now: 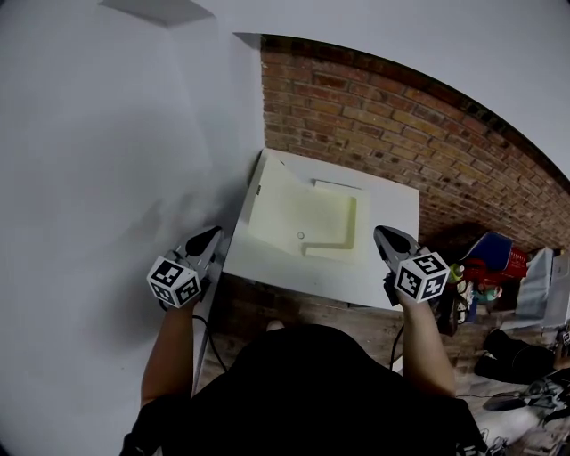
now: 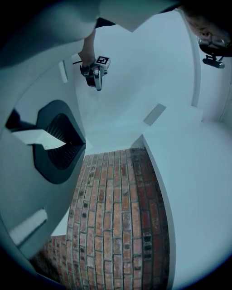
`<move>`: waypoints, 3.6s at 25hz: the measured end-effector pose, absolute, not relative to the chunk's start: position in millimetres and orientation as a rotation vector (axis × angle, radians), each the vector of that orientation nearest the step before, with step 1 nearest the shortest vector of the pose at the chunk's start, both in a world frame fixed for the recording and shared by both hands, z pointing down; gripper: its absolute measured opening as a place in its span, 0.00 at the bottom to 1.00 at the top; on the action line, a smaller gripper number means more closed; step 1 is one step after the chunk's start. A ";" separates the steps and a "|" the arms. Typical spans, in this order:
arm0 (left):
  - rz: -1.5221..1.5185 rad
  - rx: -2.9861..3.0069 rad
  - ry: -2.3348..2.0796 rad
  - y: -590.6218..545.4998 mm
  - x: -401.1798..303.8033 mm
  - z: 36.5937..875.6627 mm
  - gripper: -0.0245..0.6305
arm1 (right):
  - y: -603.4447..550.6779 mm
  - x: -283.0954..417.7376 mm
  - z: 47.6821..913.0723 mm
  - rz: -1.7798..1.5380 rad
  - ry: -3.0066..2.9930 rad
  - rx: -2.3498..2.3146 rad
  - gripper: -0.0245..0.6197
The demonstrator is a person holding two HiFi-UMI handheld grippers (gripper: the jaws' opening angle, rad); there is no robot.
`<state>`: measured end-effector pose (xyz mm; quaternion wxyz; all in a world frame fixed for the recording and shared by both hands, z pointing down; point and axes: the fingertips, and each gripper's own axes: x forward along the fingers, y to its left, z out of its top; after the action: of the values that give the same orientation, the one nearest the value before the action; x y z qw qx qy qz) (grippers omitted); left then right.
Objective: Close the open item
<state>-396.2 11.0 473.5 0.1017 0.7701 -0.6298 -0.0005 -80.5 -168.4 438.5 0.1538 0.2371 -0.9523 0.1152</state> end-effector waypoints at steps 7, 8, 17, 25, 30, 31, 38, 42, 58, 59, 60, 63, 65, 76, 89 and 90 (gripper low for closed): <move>0.019 2.291 -1.838 2.9 -410.9 479.5 0.04 | -172.4 -93.1 445.7 0.325 -2.709 0.735 0.04; 0.026 2.292 -1.834 2.9 -412.6 480.4 0.04 | -172.8 -95.2 445.7 0.328 -2.710 0.738 0.04; 0.019 2.280 -1.855 8.9 -429.6 479.6 0.04 | -168.0 -116.9 451.9 0.329 -2.714 0.697 0.04; 0.003 2.268 -1.852 19.1 -436.1 487.3 0.04 | -166.5 -127.6 454.3 0.316 -2.697 0.684 0.04; -0.020 2.253 -1.869 26.3 -448.9 488.7 0.04 | -157.1 -139.2 454.9 0.307 -2.690 0.651 0.04; -0.023 2.253 -1.870 27.1 -449.8 489.6 0.04 | -155.2 -140.6 454.8 0.302 -2.690 0.647 0.04; -0.013 2.271 -1.834 22.3 -437.1 497.8 0.04 | -153.9 -132.5 453.0 0.306 -2.692 0.677 0.04; -0.003 2.283 -1.828 20.3 -429.8 496.4 0.04 | -151.6 -124.5 454.8 0.318 -2.694 0.682 0.04; 0.056 2.212 -1.848 2.4 -411.5 508.9 0.05 | -177.8 -105.5 460.8 0.340 -2.706 0.655 0.04; 0.057 2.194 -1.857 0.7 -413.1 510.6 0.05 | -178.9 -105.2 462.2 0.341 -2.705 0.648 0.04; 0.053 2.178 -1.866 -1.2 -414.4 511.8 0.05 | -180.1 -104.5 463.7 0.340 -2.702 0.639 0.04; 0.050 2.145 -1.881 -6.6 -414.1 516.6 0.05 | -185.0 -100.4 468.8 0.341 -2.689 0.622 0.04; 0.056 2.132 -1.876 -10.0 -411.7 522.1 0.05 | -189.0 -98.0 470.8 0.344 -2.683 0.618 0.04; 0.087 2.111 -1.826 -27.5 -398.0 545.2 0.05 | -202.8 -87.3 478.3 0.354 -2.658 0.596 0.04; 0.139 2.079 -1.787 -50.5 -393.0 583.4 0.10 | -203.6 -72.8 497.6 0.372 -2.598 0.585 0.04; 0.156 2.074 -1.778 -52.0 -391.9 589.0 0.12 | -204.5 -71.2 498.7 0.372 -2.595 0.588 0.04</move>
<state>-391.9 -52.0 589.0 0.2014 0.7424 -0.6364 0.0559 -71.2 -204.5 498.7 0.2254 0.2134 -0.9410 0.1349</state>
